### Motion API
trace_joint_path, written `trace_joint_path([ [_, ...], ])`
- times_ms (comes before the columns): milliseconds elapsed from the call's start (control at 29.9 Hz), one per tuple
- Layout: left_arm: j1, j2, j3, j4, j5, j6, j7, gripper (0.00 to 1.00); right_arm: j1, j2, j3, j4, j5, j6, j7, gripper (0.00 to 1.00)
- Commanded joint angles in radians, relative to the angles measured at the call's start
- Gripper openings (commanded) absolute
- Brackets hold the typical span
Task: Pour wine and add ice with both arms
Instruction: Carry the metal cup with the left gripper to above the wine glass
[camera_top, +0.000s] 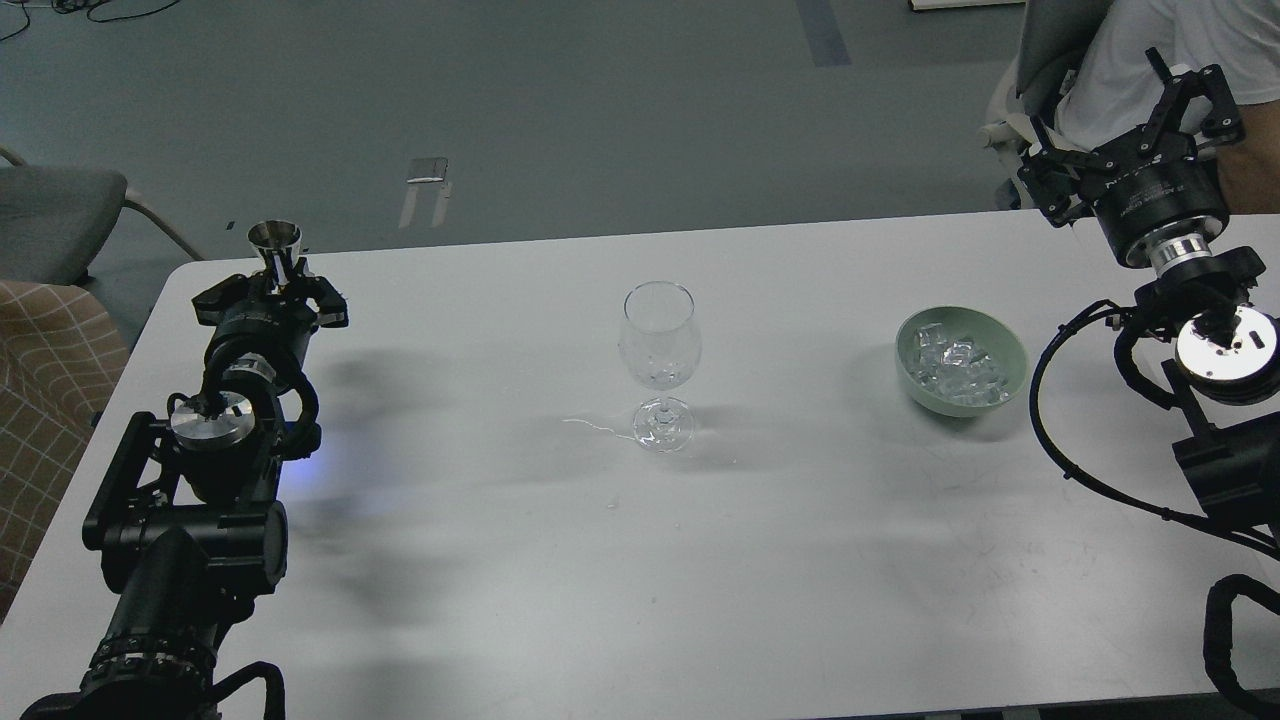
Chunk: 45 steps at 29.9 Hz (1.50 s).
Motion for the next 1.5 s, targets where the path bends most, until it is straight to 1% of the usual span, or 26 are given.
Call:
trace_joint_path([
  [0, 0.003, -0.025, 0.004, -0.065, 0.002, 0.0, -0.001, 0.03, 0.001, -0.01, 0.0, 0.001, 0.0, 0.0, 0.0, 1.0],
  [301, 0.005, -0.042, 0.005, -0.19, 0.002, 0.004, 0.007, 0.02, -0.006, -0.029, 0.0, 0.006, 0.002, 0.0, 0.0, 1.0],
  [468, 0.005, -0.045, 0.028, -0.217, 0.002, 0.009, 0.012, 0.02, -0.006, -0.026, 0.0, 0.006, 0.002, 0.0, 0.0, 1.0],
  [535, 0.011, -0.046, 0.071, -0.254, 0.002, 0.009, 0.013, 0.02, -0.006, -0.024, 0.0, 0.006, 0.002, 0.0, 0.0, 1.0],
  [602, 0.04, -0.042, 0.106, -0.318, 0.003, 0.009, 0.013, 0.0, -0.006, -0.023, 0.0, 0.006, 0.002, 0.0, 0.0, 1.0],
  [836, 0.1, -0.051, 0.132, -0.45, 0.011, 0.014, 0.012, 0.0, -0.008, -0.023, 0.0, 0.006, 0.002, 0.002, 0.0, 1.0],
  [936, 0.106, -0.048, 0.169, -0.46, 0.012, 0.012, 0.01, 0.0, -0.008, -0.023, 0.0, 0.005, 0.002, 0.002, 0.0, 1.0],
  [1003, 0.114, -0.048, 0.181, -0.461, 0.012, 0.011, 0.016, 0.0, -0.008, -0.021, 0.0, 0.006, 0.002, 0.002, 0.0, 1.0],
  [1070, 0.14, -0.055, 0.195, -0.484, 0.012, 0.014, 0.031, 0.0, -0.008, -0.021, 0.0, 0.006, 0.002, 0.002, 0.0, 1.0],
  [1137, 0.154, -0.069, 0.214, -0.501, 0.012, 0.015, 0.035, 0.0, -0.008, -0.023, 0.0, 0.006, 0.002, 0.002, 0.0, 1.0],
  [1270, 0.197, -0.083, 0.257, -0.542, 0.015, 0.043, 0.03, 0.0, -0.008, -0.024, 0.0, 0.006, 0.002, 0.002, 0.0, 1.0],
  [1471, 0.198, -0.083, 0.292, -0.544, 0.028, 0.058, 0.03, 0.0, -0.017, -0.027, 0.001, 0.006, 0.002, 0.002, 0.0, 1.0],
])
